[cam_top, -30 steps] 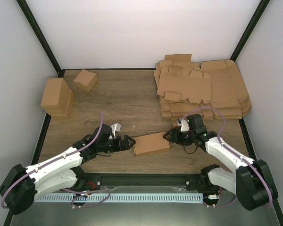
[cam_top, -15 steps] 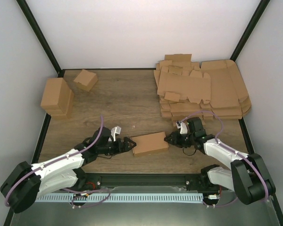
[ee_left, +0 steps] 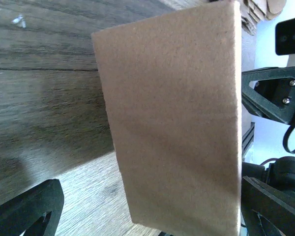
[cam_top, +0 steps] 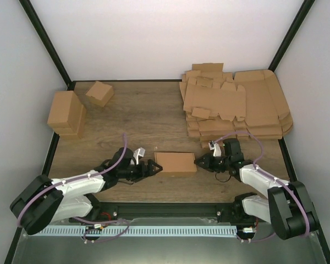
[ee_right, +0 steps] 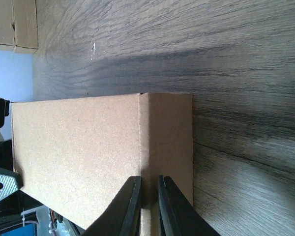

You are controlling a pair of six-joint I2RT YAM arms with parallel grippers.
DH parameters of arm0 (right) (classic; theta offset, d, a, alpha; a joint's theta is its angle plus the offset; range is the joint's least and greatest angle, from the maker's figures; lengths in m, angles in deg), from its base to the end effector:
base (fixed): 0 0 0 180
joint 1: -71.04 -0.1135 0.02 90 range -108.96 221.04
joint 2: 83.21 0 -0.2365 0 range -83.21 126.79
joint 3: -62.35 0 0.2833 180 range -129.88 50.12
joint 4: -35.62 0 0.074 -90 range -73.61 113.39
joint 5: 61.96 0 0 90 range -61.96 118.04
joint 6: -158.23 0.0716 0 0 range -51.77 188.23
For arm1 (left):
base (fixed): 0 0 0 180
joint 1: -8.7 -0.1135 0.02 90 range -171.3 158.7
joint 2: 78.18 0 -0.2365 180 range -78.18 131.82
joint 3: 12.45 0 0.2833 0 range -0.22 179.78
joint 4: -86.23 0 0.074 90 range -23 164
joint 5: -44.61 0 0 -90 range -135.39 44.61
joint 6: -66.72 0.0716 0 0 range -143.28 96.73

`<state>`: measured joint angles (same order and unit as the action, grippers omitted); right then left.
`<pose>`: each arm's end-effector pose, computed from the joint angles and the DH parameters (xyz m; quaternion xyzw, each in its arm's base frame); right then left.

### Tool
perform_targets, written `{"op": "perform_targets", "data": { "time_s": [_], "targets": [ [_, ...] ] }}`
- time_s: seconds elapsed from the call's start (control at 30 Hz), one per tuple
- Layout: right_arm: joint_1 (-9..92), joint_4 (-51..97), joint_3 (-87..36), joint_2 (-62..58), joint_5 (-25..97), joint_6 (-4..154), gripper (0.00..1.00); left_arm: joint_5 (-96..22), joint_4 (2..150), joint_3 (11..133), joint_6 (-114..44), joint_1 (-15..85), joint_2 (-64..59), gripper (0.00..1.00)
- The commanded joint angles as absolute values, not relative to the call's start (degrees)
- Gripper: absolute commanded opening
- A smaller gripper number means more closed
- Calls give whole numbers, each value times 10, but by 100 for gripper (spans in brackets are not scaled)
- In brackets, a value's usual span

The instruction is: Fold the paper box

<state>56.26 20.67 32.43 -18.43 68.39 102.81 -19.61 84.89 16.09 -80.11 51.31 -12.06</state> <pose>0.2151 0.1047 0.0673 0.0348 0.8887 0.4290 0.1578 0.1677 -0.1966 0.0700 -0.0134 0.8847 -0.4508 0.1182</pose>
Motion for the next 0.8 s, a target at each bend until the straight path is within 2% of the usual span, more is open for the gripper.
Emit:
{"op": "perform_targets", "data": {
  "time_s": [0.0, 0.23, 0.3, 0.57, 0.63, 0.77],
  "targets": [
    [578, 209, 335, -168, 689, 1013, 12, -181, 931, 157, -820, 510, -98, 100],
    [578, 211, 328, -149, 696, 1002, 12, -159, 1041, 160, -855, 511, -37, 99],
    [578, 213, 328, -148, 697, 1002, 12, -155, 1049, 166, -860, 510, -25, 93],
    [578, 214, 317, -159, 712, 1003, 14, -170, 1023, 179, -865, 507, -52, 56],
    [579, 204, 306, -174, 712, 1002, 17, -175, 1000, 183, -866, 502, -68, 53],
    [578, 156, 267, -218, 698, 996, 21, -185, 959, 187, -869, 477, -120, 53]
  ]
}}
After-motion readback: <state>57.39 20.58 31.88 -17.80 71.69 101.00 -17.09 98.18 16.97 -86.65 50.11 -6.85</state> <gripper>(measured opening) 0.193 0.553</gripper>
